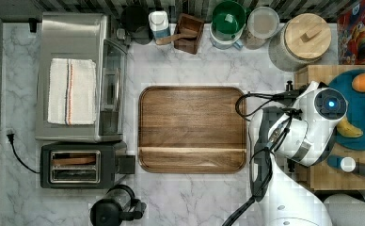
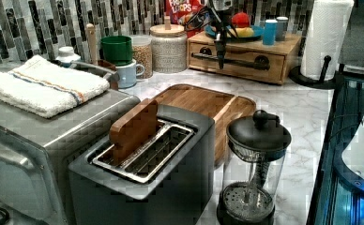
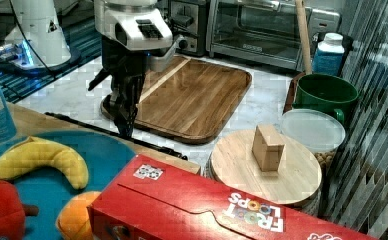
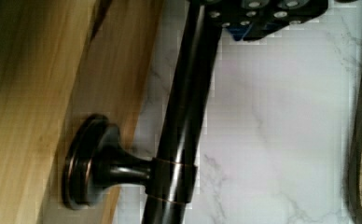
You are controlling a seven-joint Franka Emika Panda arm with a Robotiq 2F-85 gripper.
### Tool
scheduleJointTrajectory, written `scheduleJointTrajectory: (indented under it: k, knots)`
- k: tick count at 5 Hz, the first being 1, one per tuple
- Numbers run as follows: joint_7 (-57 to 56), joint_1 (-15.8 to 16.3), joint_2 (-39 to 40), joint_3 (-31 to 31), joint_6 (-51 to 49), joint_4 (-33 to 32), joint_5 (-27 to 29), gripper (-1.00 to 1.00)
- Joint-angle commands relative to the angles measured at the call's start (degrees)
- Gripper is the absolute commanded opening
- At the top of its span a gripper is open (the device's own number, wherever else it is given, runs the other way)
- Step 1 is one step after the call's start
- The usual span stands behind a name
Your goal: Close the drawer.
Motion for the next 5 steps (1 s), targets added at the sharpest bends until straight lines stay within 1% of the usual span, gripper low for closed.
scheduleJointTrajectory:
  k: [1, 5]
  knots:
    - [-0.8, -5.5, 0.2, -6.2, 1.2, 5.6, -1.6, -1.00]
    - [-0.8, -5.5, 0.2, -6.2, 1.2, 5.6, -1.6, -1.00]
